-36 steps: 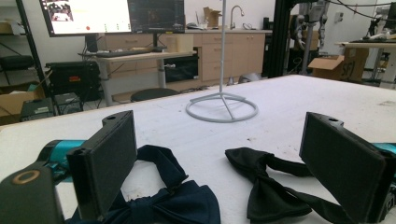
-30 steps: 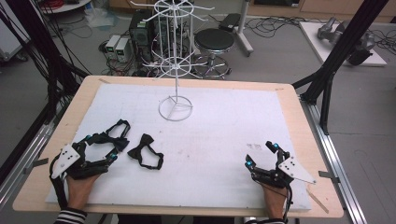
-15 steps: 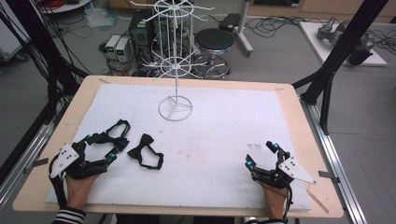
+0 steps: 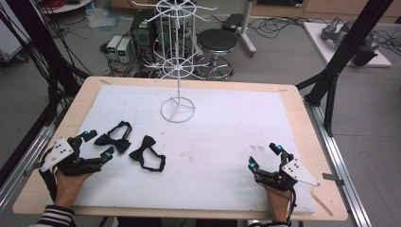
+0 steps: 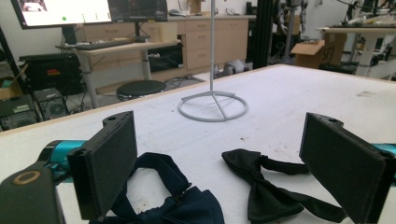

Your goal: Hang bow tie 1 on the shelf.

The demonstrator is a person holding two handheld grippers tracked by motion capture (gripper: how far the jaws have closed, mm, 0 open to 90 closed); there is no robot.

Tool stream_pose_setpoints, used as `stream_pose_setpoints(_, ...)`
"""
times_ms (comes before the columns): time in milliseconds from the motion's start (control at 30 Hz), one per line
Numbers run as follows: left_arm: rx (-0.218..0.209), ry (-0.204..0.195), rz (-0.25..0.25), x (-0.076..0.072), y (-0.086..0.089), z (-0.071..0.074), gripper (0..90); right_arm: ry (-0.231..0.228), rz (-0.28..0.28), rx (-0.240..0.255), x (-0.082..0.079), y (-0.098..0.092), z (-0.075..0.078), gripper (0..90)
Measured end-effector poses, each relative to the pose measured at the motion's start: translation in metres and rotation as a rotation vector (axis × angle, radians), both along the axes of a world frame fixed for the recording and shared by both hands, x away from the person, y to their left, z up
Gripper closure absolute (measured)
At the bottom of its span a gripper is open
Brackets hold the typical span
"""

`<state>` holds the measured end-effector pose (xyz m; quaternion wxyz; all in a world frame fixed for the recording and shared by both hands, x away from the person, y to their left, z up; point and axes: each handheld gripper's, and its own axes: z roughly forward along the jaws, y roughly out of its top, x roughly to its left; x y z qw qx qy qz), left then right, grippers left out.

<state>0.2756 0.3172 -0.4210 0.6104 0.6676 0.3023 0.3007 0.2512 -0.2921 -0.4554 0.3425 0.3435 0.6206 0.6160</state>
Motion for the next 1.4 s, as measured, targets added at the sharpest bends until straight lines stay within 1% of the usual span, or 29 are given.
stream_pose_setpoints(33, 0.005, 0.006, -0.008, 0.001, 0.001, 0.003, 11.7, -0.001, 0.001, -0.001, 0.0, 0.0, 0.0, 9.3)
stream_pose_setpoints(133, 0.047, 0.027, -0.033, 0.006, 0.002, 0.01, 11.7, -0.002, 0.002, -0.003, 0.0, 0.0, 0.0, 9.3)
stream_pose_setpoints(300, 0.098, 0.056, -0.084, 0.015, 0.003, 0.024, 11.7, -0.003, 0.001, -0.004, 0.0, 0.0, 0.0, 9.3)
stream_pose_setpoints(433, 0.118, 0.069, -0.098, 0.021, 0.004, 0.033, 11.8, -0.002, 0.001, -0.005, 0.0, 0.0, 0.0, 9.3)
stream_pose_setpoints(533, 0.148, 0.076, -0.116, 0.026, 0.005, 0.038, 11.9, -0.003, 0.001, -0.004, 0.0, 0.0, 0.0, 9.3)
stream_pose_setpoints(667, 0.186, 0.107, -0.146, 0.034, 0.006, 0.045, 11.8, 0.001, 0.001, -0.003, 0.0, 0.0, 0.0, 9.3)
stream_pose_setpoints(767, 0.239, 0.124, -0.172, 0.039, 0.005, 0.05, 11.9, 0.001, 0.001, -0.004, 0.0, 0.0, 0.0, 9.3)
stream_pose_setpoints(800, 0.251, 0.127, -0.179, 0.041, 0.005, 0.051, 11.9, 0.002, 0.001, -0.004, 0.0, 0.0, 0.0, 9.3)
stream_pose_setpoints(1000, 0.305, 0.167, -0.21, 0.049, 0.005, 0.054, 12.5, 0.001, 0.001, -0.004, 0.0, 0.0, 0.0, 9.3)
stream_pose_setpoints(1167, 0.354, 0.216, -0.242, 0.056, 0.006, 0.051, 13.3, 0.002, 0.0, -0.003, 0.0, 0.0, 0.0, 9.3)
stream_pose_setpoints(1233, 0.377, 0.23, -0.246, 0.059, 0.007, 0.051, 13.3, 0.002, -0.001, -0.004, 0.0, 0.0, 0.0, 9.3)
stream_pose_setpoints(1300, 0.382, 0.242, -0.248, 0.062, 0.008, 0.052, 13.3, 0.002, 0.0, -0.005, 0.0, 0.0, 0.0, 9.3)
stream_pose_setpoints(1400, 0.408, 0.253, -0.254, 0.065, 0.009, 0.053, 13.3, 0.003, -0.001, -0.004, 0.0, 0.0, 0.0, 9.3)
